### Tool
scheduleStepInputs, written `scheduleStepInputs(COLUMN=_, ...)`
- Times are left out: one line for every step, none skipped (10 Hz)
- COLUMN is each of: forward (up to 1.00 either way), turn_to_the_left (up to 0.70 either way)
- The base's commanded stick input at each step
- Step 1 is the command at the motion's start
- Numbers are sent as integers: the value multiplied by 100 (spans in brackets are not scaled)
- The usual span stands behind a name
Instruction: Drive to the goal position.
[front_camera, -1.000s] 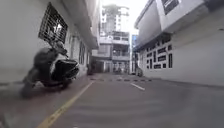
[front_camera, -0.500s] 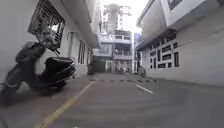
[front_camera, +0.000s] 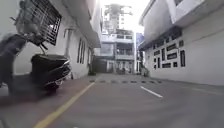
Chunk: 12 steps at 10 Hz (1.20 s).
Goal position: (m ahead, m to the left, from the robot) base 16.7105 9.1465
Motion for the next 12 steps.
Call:
scheduleStepInputs(forward=100, turn_to_the_left=0)
scheduleStepInputs(forward=100, turn_to_the_left=0)
scheduleStepInputs(forward=100, turn_to_the_left=0)
scheduleStepInputs(forward=100, turn_to_the_left=0)
scheduleStepInputs(forward=100, turn_to_the_left=0)
scheduleStepInputs(forward=100, turn_to_the_left=0)
scheduleStepInputs(forward=100, turn_to_the_left=0)
scheduleStepInputs(forward=100, turn_to_the_left=0)
scheduleStepInputs(forward=100, turn_to_the_left=0)
scheduleStepInputs(forward=100, turn_to_the_left=0)
scheduleStepInputs(forward=100, turn_to_the_left=0)
scheduleStepInputs(forward=100, turn_to_the_left=0)
